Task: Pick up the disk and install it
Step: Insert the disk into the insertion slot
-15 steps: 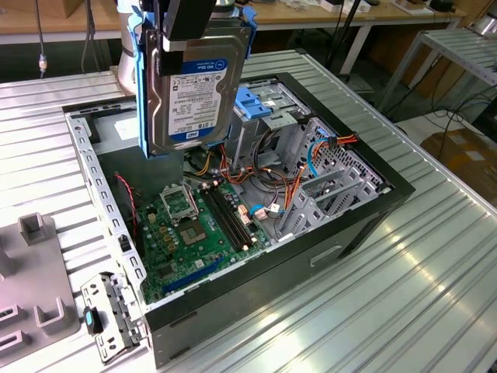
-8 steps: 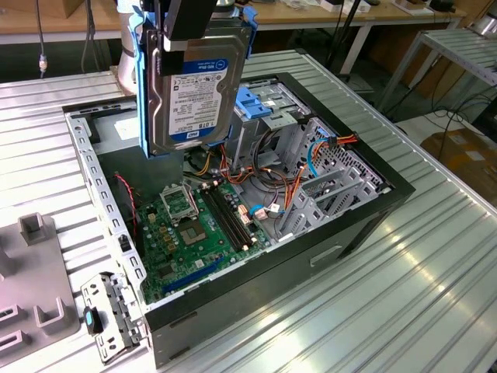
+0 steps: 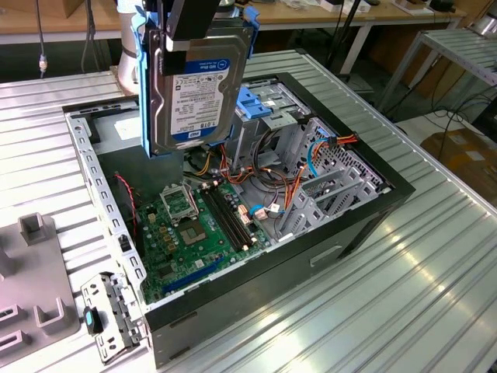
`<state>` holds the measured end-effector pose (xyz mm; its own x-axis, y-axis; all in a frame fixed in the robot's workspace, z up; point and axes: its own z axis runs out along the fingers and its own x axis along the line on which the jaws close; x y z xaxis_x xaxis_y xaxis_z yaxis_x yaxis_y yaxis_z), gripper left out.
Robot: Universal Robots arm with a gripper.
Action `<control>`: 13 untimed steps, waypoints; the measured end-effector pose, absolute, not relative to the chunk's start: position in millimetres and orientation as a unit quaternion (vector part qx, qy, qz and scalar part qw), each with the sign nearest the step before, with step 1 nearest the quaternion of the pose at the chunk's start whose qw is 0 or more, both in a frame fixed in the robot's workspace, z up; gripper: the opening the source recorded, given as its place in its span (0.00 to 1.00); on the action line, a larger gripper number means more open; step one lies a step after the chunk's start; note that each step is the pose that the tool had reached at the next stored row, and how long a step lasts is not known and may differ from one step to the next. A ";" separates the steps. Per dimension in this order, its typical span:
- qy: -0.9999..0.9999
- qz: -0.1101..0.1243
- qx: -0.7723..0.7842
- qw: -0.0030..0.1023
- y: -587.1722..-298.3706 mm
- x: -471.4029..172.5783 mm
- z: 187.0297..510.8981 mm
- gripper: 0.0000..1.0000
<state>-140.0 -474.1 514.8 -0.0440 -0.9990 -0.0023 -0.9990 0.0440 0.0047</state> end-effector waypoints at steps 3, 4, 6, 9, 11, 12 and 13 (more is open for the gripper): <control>-0.723 -0.003 0.691 0.001 -475.1 -134.4 514.5 0.37; -0.723 -0.003 0.691 0.001 -475.0 -132.8 514.5 0.37; -0.723 -0.003 0.691 0.001 -475.1 -125.6 514.2 0.37; -0.722 -0.003 0.691 0.001 -475.1 -119.1 513.6 0.37; -0.722 -0.003 0.691 0.001 -475.1 -117.8 513.3 0.37; -0.722 -0.003 0.691 0.001 -475.1 -116.6 513.0 0.37; -0.722 -0.003 0.691 0.001 -475.1 -115.7 513.0 0.37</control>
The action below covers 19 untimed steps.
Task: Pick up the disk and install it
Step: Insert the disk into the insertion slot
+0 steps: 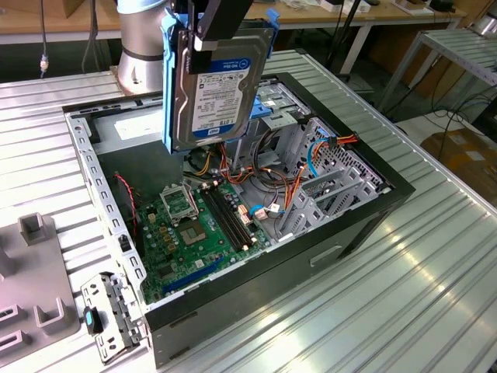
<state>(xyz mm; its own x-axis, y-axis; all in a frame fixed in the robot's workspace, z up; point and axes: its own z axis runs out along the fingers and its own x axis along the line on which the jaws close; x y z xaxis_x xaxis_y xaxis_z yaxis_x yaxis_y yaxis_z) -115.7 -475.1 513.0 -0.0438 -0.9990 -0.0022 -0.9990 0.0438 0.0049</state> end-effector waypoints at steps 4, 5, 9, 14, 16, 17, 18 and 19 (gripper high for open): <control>-0.722 -0.002 0.691 0.000 -475.2 -113.5 512.4 0.37; -0.722 -0.002 0.691 0.000 -475.2 -113.4 512.3 0.37; -0.722 -0.002 0.691 0.000 -475.4 -113.2 512.3 0.37; -0.722 -0.002 0.691 0.000 -477.8 -113.3 512.2 0.37; -0.722 -0.002 0.691 0.000 -478.6 -113.3 512.3 0.37; -0.722 -0.002 0.691 0.000 -478.8 -113.3 512.2 0.37; -0.722 -0.002 0.691 0.000 -479.2 -113.3 512.3 0.37; -0.722 -0.002 0.691 0.000 -479.7 -113.2 512.2 0.37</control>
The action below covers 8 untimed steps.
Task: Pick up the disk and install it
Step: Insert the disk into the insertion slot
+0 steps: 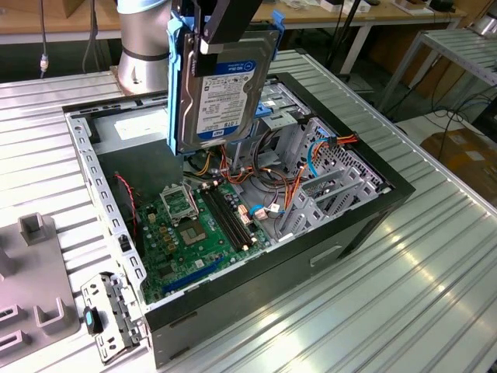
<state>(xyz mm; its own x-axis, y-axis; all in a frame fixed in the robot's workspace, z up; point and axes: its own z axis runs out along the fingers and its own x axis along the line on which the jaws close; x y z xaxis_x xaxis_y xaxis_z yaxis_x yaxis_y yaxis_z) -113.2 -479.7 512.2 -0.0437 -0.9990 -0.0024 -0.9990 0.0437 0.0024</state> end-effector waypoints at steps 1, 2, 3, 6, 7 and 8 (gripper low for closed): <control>0.722 0.002 -0.691 0.000 -480.2 -113.2 512.2 0.37; 0.722 0.002 -0.691 0.000 -481.1 -113.2 512.2 0.37; 0.722 0.002 -0.691 0.000 -482.0 -113.2 512.2 0.37; 0.722 0.002 -0.691 0.000 -485.5 -113.3 512.2 0.37; 0.722 0.002 -0.691 0.000 -486.3 -113.3 512.2 0.37; 0.722 0.002 -0.691 0.000 -487.5 -113.2 512.3 0.37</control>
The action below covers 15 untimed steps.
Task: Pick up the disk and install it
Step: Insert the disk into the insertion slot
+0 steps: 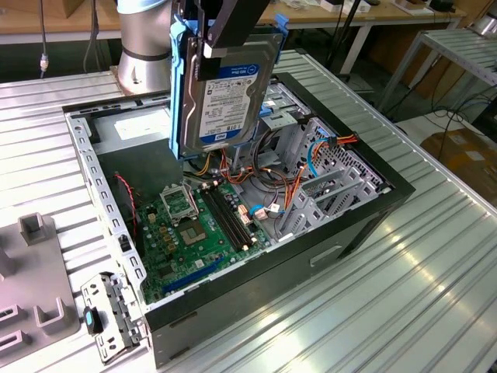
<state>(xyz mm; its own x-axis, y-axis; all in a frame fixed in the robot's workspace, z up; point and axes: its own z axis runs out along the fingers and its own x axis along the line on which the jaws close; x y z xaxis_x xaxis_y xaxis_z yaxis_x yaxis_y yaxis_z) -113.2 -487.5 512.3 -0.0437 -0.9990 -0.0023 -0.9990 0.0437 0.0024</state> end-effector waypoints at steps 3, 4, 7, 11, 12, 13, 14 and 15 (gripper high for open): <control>-0.722 -0.002 0.691 0.000 -490.0 -113.3 512.2 0.37; -0.722 -0.002 0.691 0.000 -490.6 -113.3 512.3 0.37; -0.722 -0.002 0.691 0.000 -492.7 -113.3 512.2 0.37; -0.722 -0.002 0.691 0.000 -495.9 -113.3 512.2 0.37; -0.722 -0.002 0.691 0.000 -496.9 -113.2 512.2 0.37; -0.722 -0.002 0.691 0.000 -497.8 -113.2 512.3 0.37; -0.722 -0.002 0.691 0.000 -499.1 -113.2 512.2 0.37; -0.722 -0.002 0.691 0.000 -500.8 -113.1 512.2 0.37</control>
